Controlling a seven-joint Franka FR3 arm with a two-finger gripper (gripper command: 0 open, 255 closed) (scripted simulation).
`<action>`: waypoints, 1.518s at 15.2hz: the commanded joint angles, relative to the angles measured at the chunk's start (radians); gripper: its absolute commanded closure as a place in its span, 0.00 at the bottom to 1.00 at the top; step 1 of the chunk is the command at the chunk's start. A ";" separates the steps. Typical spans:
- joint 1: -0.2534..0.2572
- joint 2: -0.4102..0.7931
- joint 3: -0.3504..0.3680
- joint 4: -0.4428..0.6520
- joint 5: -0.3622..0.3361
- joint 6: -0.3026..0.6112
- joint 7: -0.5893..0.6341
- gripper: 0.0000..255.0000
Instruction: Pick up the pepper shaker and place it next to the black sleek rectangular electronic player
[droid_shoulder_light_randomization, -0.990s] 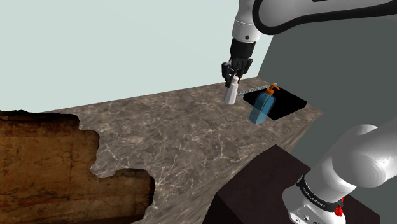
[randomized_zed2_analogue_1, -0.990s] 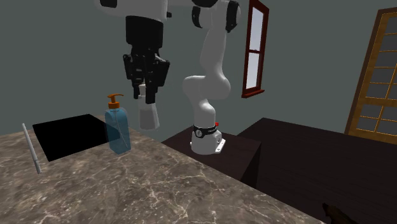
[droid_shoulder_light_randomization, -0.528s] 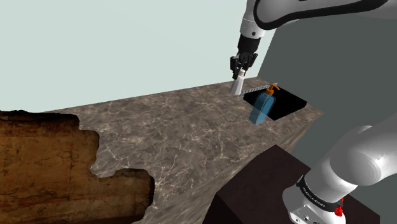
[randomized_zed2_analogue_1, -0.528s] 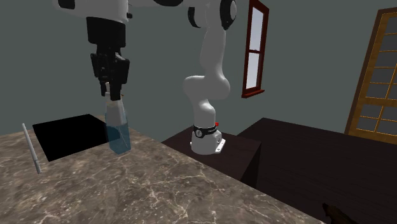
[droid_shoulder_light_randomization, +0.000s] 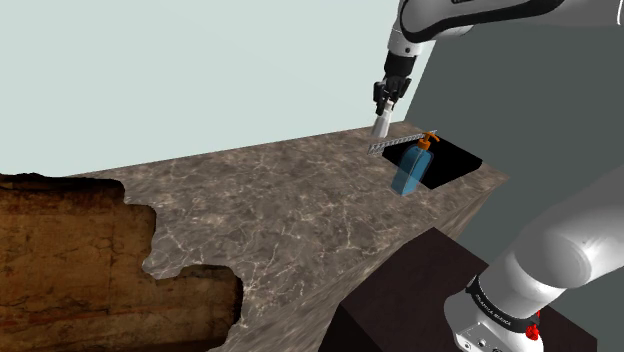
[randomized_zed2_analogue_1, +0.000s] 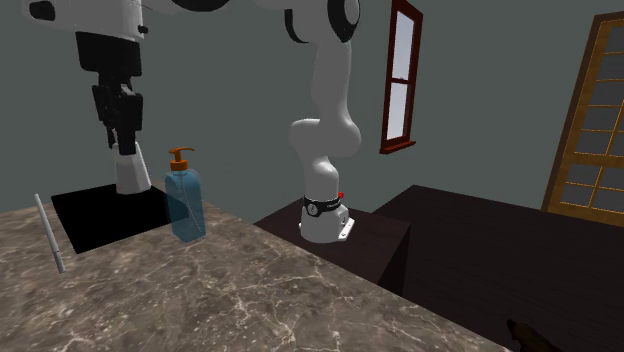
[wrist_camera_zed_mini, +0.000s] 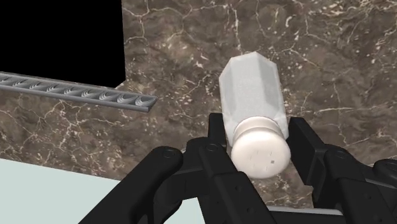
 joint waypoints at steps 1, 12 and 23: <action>-0.019 0.039 -0.028 0.042 -0.004 0.002 -0.047 1.00; -0.103 0.264 -0.127 0.273 0.017 0.015 -0.235 1.00; -0.104 0.288 -0.128 0.155 0.014 0.157 -0.224 1.00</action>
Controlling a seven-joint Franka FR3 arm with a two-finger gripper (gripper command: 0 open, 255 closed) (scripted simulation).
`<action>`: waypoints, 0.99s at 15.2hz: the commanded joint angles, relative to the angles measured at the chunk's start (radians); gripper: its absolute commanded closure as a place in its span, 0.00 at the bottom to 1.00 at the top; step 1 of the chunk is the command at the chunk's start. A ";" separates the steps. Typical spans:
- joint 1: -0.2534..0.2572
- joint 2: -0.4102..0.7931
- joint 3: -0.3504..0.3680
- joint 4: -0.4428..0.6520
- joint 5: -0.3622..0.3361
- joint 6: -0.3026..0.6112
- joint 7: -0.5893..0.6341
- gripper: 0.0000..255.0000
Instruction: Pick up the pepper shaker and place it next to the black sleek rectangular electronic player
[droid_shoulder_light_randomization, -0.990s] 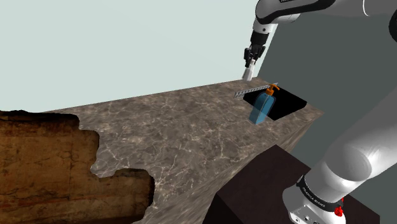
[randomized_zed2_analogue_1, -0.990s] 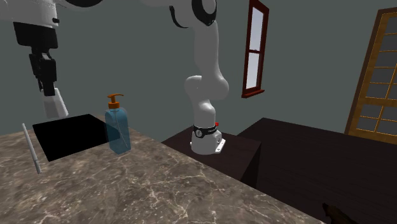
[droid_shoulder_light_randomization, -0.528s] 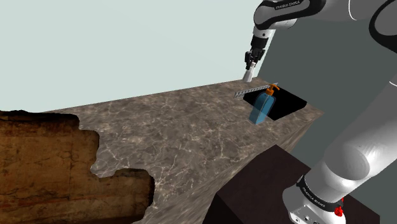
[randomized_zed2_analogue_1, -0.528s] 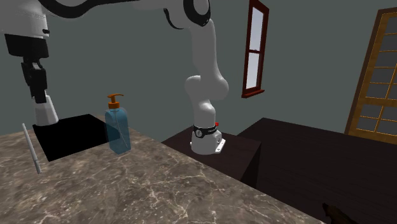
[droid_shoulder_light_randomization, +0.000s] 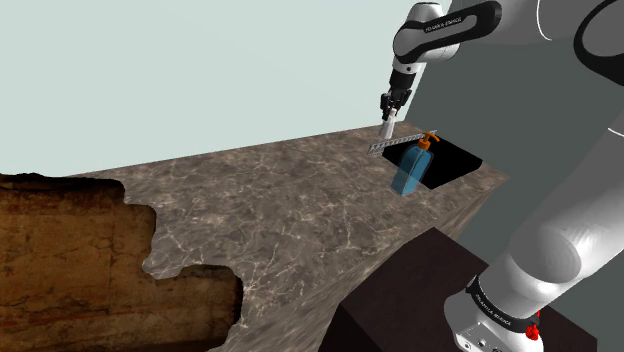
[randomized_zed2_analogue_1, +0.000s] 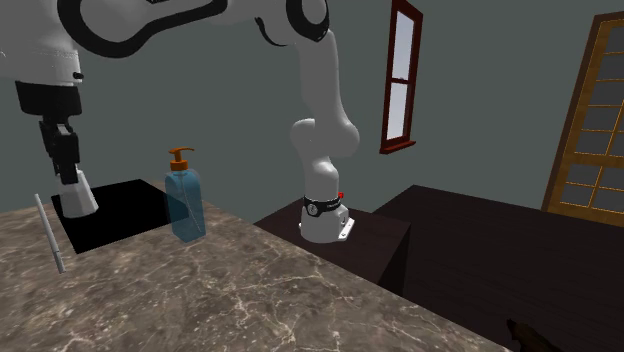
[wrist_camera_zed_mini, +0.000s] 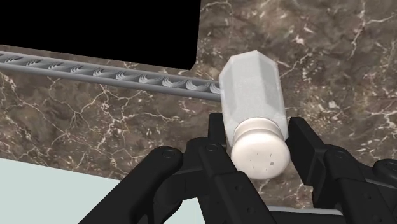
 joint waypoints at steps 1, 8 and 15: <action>-0.001 0.008 -0.001 -0.017 0.000 0.026 0.001 1.00; -0.002 0.038 -0.002 -0.076 -0.002 0.115 0.008 1.00; -0.004 0.078 -0.002 -0.124 -0.003 0.202 0.014 1.00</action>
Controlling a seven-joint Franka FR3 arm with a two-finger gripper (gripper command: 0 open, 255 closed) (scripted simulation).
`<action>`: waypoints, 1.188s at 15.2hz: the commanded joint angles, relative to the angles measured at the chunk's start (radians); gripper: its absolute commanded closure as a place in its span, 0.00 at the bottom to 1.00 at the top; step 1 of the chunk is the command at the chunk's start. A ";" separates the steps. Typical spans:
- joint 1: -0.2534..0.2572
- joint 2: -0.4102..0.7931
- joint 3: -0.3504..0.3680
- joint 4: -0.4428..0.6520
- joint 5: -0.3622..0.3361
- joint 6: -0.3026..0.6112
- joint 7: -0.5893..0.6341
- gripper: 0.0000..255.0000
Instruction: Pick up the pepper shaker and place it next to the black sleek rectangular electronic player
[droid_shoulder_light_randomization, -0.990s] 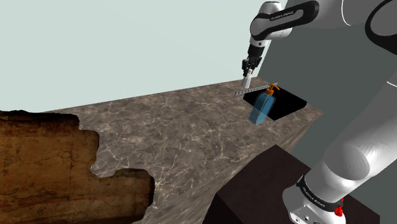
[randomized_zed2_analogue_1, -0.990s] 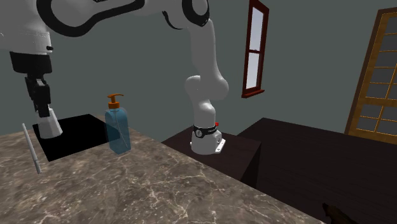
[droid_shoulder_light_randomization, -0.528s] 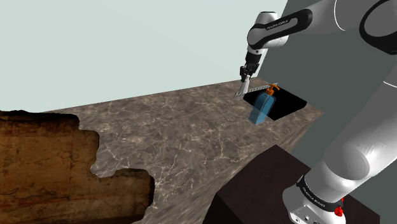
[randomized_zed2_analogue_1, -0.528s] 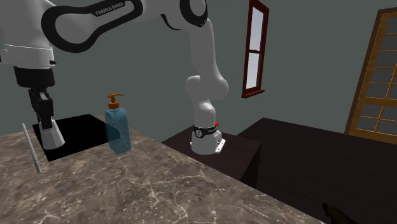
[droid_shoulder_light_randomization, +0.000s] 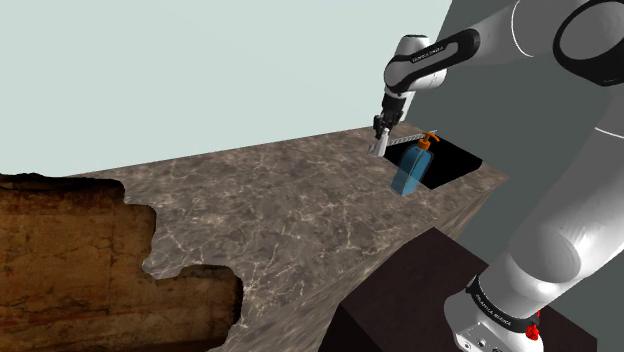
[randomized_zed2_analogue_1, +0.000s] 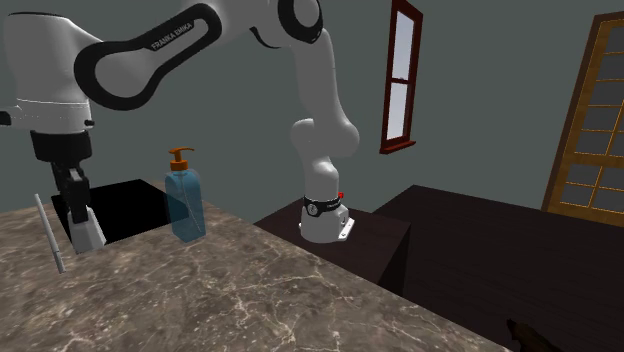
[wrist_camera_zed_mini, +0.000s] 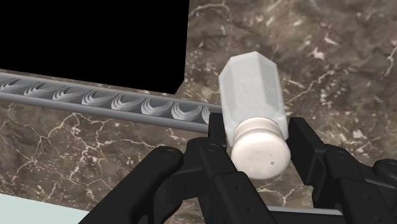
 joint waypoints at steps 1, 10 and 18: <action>-0.001 0.013 -0.001 -0.013 0.000 0.026 0.001 1.00; -0.002 0.035 -0.001 -0.031 -0.001 0.066 0.004 1.00; -0.002 0.035 -0.001 -0.031 -0.001 0.066 0.004 0.00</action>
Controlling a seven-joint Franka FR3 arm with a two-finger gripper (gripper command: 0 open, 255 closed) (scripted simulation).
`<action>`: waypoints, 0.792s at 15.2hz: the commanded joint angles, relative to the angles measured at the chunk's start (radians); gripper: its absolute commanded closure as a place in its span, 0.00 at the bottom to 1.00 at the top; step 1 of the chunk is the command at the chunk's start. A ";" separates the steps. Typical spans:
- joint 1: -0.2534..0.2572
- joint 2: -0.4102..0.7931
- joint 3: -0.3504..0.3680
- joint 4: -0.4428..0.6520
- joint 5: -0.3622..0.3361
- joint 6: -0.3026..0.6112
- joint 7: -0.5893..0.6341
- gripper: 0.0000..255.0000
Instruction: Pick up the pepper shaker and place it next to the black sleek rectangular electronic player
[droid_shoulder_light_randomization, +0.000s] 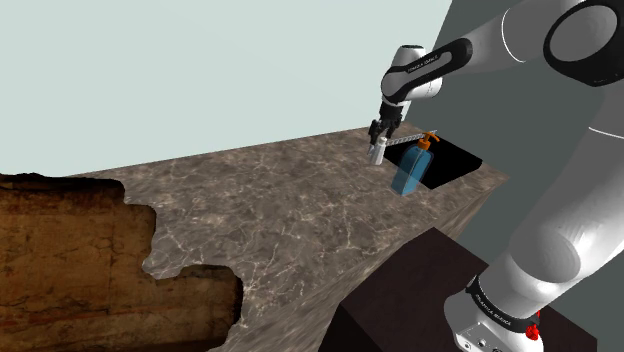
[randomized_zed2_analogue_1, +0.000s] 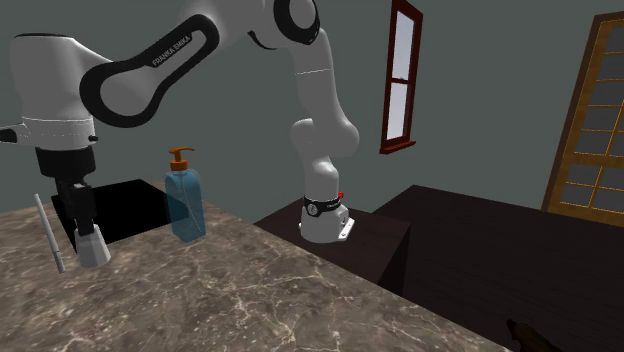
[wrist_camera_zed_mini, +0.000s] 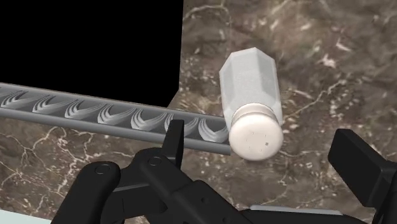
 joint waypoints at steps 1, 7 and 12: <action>0.002 -0.020 0.001 0.010 -0.001 -0.029 0.001 0.00; 0.008 -0.070 0.004 0.043 -0.002 -0.113 0.002 0.00; 0.008 -0.069 0.004 0.043 -0.002 -0.113 0.002 0.00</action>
